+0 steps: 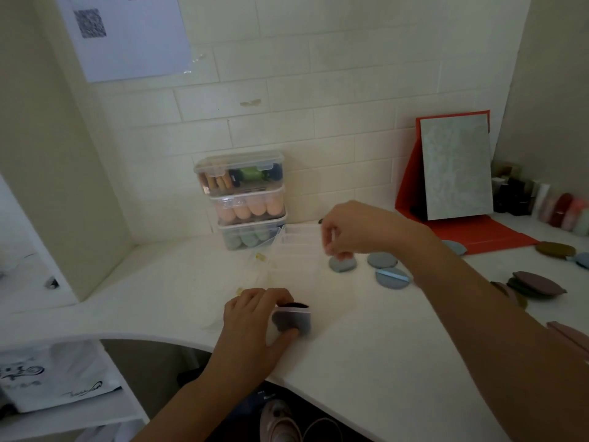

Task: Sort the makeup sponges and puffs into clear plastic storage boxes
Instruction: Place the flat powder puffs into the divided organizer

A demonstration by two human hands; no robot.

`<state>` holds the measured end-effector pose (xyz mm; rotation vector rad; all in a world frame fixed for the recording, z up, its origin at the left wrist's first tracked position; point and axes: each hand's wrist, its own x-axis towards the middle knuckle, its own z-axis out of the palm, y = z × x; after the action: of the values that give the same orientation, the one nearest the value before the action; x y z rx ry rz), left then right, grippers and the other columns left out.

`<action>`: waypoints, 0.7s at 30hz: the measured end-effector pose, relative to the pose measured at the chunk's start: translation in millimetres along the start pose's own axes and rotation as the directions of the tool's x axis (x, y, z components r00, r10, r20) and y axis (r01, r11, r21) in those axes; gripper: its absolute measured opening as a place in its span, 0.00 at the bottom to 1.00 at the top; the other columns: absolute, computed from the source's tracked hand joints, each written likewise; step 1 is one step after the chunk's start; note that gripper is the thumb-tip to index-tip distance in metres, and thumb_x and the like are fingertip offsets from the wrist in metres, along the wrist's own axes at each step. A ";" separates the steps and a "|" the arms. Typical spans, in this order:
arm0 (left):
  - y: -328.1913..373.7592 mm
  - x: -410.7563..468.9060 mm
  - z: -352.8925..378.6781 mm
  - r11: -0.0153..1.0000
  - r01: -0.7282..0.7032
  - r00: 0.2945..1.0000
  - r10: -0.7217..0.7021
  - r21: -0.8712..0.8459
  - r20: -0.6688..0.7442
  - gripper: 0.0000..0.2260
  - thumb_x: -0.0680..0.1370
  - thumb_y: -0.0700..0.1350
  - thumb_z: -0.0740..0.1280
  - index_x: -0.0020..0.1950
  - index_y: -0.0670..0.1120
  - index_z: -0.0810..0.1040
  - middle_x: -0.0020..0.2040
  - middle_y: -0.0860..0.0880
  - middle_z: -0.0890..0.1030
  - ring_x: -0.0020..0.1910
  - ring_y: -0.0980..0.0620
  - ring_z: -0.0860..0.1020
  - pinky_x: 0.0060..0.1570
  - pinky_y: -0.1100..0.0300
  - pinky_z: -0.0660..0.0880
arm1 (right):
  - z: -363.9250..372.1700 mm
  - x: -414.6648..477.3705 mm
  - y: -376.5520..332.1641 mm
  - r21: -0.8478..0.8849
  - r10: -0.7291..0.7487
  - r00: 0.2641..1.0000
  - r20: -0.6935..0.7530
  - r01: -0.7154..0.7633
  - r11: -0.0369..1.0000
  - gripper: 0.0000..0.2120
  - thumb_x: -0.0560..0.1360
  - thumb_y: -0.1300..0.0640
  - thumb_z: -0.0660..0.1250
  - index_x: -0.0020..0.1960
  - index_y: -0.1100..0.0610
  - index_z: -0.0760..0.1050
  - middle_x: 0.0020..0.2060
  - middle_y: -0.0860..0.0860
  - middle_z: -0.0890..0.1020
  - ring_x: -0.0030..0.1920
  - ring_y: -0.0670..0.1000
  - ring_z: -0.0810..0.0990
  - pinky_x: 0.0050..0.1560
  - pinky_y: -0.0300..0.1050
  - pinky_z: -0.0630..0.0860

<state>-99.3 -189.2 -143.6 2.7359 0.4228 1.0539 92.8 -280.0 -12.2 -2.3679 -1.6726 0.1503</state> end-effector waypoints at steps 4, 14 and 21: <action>-0.9 0.6 -0.5 1.000 -0.008 0.999 0.007 0.011 0.050 0.15 0.69 0.59 0.61 0.56 0.62 0.68 0.49 0.64 0.75 0.52 0.63 0.67 0.52 0.57 0.66 | 7.1 2.5 37.5 -0.316 0.269 0.963 0.031 -0.246 0.916 0.07 0.71 0.62 0.69 0.49 0.61 0.77 0.34 0.51 0.78 0.34 0.50 0.77 0.33 0.43 0.76; 2.1 2.9 -4.2 1.000 0.019 0.996 -0.019 0.000 0.091 0.14 0.69 0.58 0.58 0.54 0.63 0.67 0.49 0.65 0.74 0.51 0.65 0.66 0.55 0.64 0.62 | 28.0 -1.4 74.0 -0.385 0.427 0.891 0.152 -0.345 0.856 0.15 0.69 0.52 0.73 0.49 0.60 0.77 0.43 0.53 0.79 0.37 0.49 0.75 0.32 0.38 0.69; 8.4 5.5 -4.8 0.997 0.065 0.985 -0.057 -0.048 0.160 0.15 0.67 0.60 0.57 0.53 0.64 0.68 0.49 0.65 0.75 0.52 0.65 0.66 0.57 0.68 0.58 | 10.8 -6.8 59.7 -0.381 0.433 0.884 0.176 -0.344 0.858 0.16 0.73 0.58 0.70 0.58 0.60 0.72 0.39 0.51 0.75 0.34 0.47 0.71 0.26 0.35 0.62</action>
<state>-97.0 -195.0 -134.5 2.7160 0.4438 0.8130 142.8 -303.9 -38.0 -3.0571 -1.3723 0.2672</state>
